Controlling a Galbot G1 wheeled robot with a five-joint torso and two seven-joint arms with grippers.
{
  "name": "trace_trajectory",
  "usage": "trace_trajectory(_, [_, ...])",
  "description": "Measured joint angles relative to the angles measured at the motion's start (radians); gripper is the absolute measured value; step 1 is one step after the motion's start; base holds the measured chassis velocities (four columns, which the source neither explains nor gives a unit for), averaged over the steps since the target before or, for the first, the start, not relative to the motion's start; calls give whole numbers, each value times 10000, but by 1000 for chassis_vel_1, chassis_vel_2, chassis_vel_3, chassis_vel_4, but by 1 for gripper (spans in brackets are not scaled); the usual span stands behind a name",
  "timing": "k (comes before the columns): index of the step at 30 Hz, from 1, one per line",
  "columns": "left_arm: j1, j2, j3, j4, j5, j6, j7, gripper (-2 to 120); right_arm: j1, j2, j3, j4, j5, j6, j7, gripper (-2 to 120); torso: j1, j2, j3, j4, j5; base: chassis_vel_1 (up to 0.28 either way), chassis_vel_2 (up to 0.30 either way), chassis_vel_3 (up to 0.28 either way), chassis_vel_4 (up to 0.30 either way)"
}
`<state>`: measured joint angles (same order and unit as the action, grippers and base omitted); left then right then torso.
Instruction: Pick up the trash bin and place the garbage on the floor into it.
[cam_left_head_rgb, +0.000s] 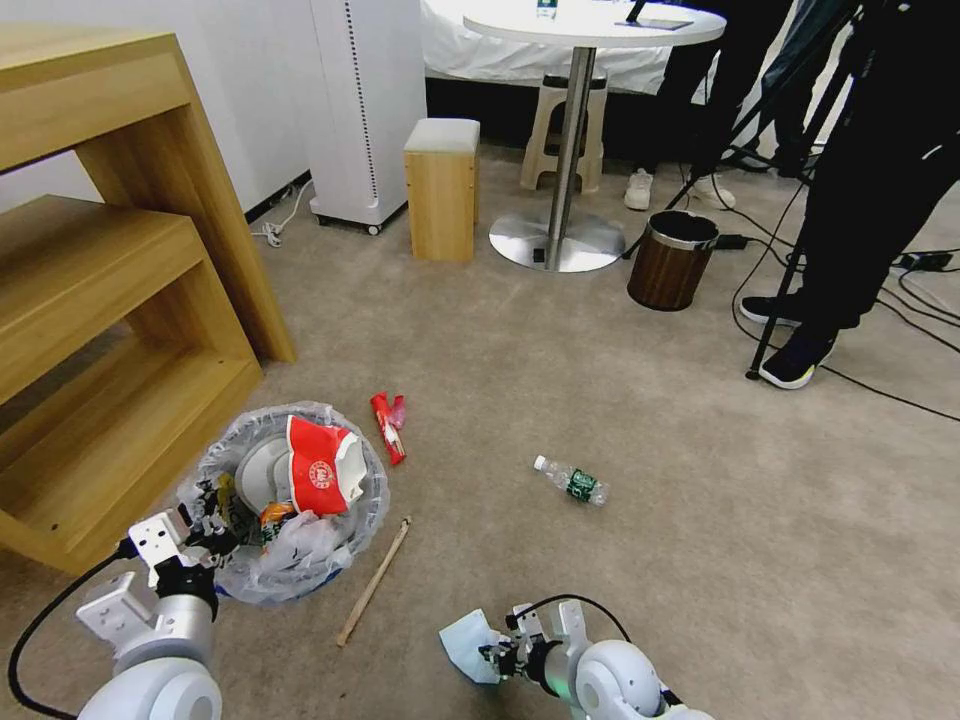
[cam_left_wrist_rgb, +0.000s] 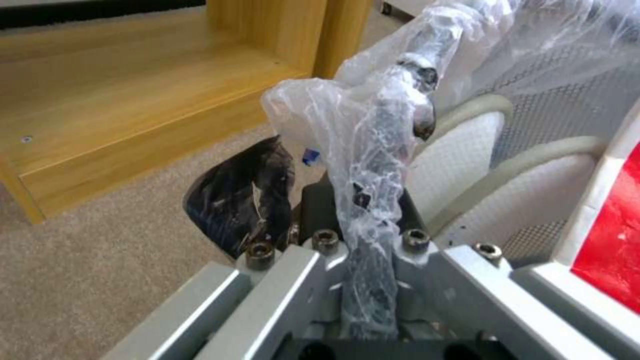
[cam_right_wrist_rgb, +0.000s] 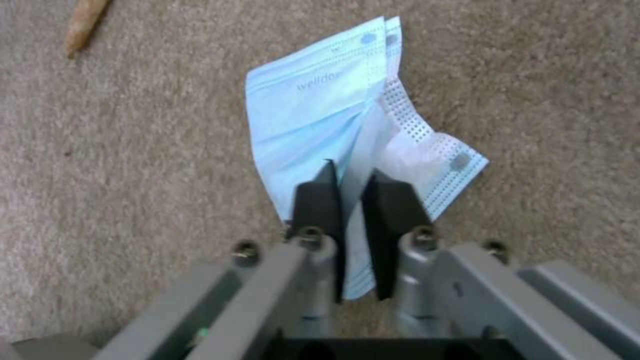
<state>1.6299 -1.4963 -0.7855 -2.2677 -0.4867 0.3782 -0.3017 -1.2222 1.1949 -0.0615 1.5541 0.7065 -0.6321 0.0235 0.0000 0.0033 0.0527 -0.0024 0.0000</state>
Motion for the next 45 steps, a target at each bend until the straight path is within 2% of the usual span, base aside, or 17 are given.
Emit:
trace_trajectory(2, [11,-3,3,0,5,-14,2,1,10,18,0,-25,-25,20,-5,0,0,-1,0,0,0,0,0,0,0])
trace_trajectory(9, [51,-4,2,1,18,-53,13,1,2,53,2,-36,-202,262,-181,0,0,-1,0,1,0,0,0,0,0])
trace_trajectory(11, [59,2,-3,0,21,-57,16,1,-64,-66,36,239,-381,941,-704,0,0,0,0,0,2,0,0,0,0])
trace_trajectory(12, [59,2,-3,0,21,-57,16,1,-64,-66,36,239,-381,941,-704,0,0,0,0,0,2,0,0,0,0])
trace_trajectory(14, [60,7,-5,30,24,-61,21,1,-74,-501,276,1096,-450,2101,-2239,0,0,0,0,0,1,0,0,0,0])
trace_trajectory(16, [54,1,17,150,49,-64,20,1,75,-958,455,1961,-44,2487,-3096,0,0,0,0,1,-1,0,0,0,0])
trace_trajectory(17, [54,1,17,150,49,-64,20,1,75,-958,455,1961,-44,2487,-3096,0,0,0,0,1,-1,0,0,0,0])
trace_trajectory(19, [57,-14,91,334,147,-111,19,1,237,-1343,565,2477,-13,3153,-4426,0,0,-1,0,1,0,0,0,0,0])
trace_trajectory(20, [57,-14,91,334,147,-111,19,1,237,-1343,565,2477,-13,3153,-4426,0,0,-1,0,1,0,0,0,0,0])
trace_trajectory(22, [61,-41,159,488,198,-125,9,1,351,-1564,638,2771,-72,3915,-6039,0,0,0,0,0,-1,0,0,0,0])
trace_trajectory(23, [59,-53,190,558,219,-127,2,1,419,-1613,677,2866,-77,4317,-6862,0,0,-1,0,1,-1,0,0,0,0])
trace_trajectory(24, [59,-53,190,558,219,-127,2,1,419,-1613,677,2866,-77,4317,-6862,0,0,-1,0,1,-1,0,0,0,0])
trace_trajectory(27, [49,-79,267,657,278,-127,-5,1,694,-1535,723,2930,86,5079,-8707,0,0,-1,0,0,0,0,0,0,0])
trace_trajectory(30, [55,-95,319,657,326,-129,-5,1,1009,-1345,641,2812,377,5460,-9435,0,0,-1,0,0,0,0,0,0,0])
trace_trajectory(35, [100,-113,383,581,407,-129,1,1,1701,-940,301,2523,1106,5672,-9561,0,0,-1,0,1,0,0,0,0,0])
trace_trajectory(37, [116,-135,406,544,451,-129,8,1,2347,-504,-104,2229,1651,5750,-9276,0,0,-1,1,1,-1,0,0,0,0])
trace_trajectory(45, [144,-169,421,503,479,-147,24,1,3502,269,-969,1534,2290,5821,-8598,0,0,-1,1,1,-1,0,0,0,0])
